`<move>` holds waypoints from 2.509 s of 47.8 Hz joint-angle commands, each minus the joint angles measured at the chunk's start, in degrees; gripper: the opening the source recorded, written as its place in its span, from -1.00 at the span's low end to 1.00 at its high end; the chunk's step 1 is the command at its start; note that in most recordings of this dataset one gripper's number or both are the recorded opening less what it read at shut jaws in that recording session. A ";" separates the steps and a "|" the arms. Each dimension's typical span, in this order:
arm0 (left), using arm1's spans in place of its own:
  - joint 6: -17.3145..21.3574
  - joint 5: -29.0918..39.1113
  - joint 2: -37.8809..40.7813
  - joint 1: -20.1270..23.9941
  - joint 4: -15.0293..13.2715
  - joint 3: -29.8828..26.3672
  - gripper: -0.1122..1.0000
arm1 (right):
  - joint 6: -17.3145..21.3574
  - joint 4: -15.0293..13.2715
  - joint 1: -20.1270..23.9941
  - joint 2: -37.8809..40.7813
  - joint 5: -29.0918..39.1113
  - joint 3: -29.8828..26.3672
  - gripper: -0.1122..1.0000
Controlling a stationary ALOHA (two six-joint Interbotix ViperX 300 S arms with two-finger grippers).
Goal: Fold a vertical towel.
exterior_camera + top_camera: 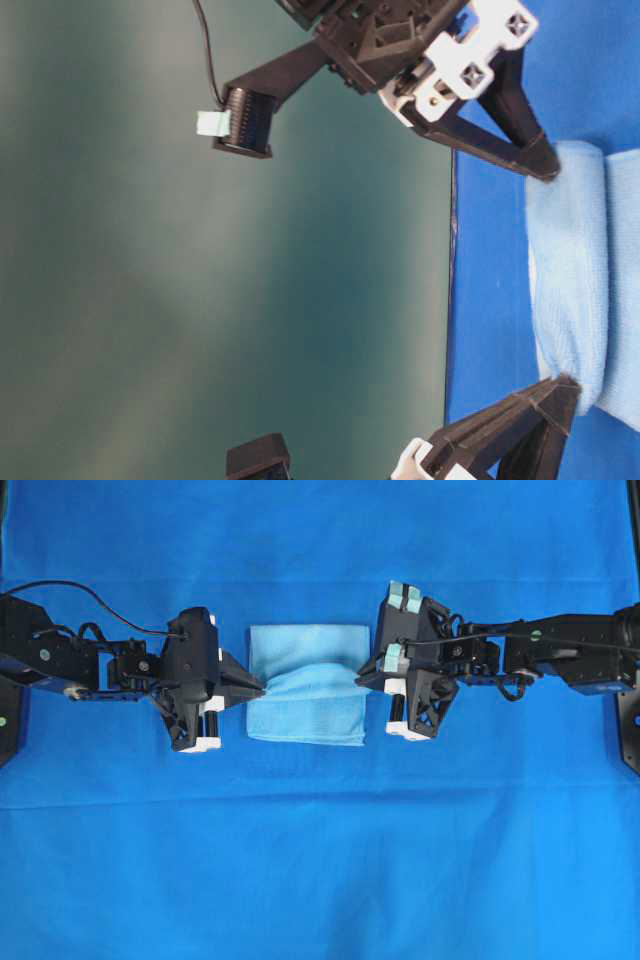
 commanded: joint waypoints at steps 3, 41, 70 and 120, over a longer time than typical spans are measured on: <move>0.00 -0.44 -0.62 -0.18 -0.09 -0.53 -0.71 | 0.09 0.44 0.53 -0.62 -0.53 -0.79 -0.71; -3.16 12.22 -9.05 -13.97 -0.09 -0.79 0.13 | 3.34 0.44 14.06 -3.52 6.77 -3.69 0.07; -3.25 26.19 -42.36 -14.15 -0.09 -0.97 0.13 | 3.78 -3.16 13.71 -30.94 14.06 -3.08 0.06; -4.04 44.38 -85.87 -6.15 0.09 14.85 0.13 | 7.38 -4.48 4.75 -74.27 13.89 29.88 0.05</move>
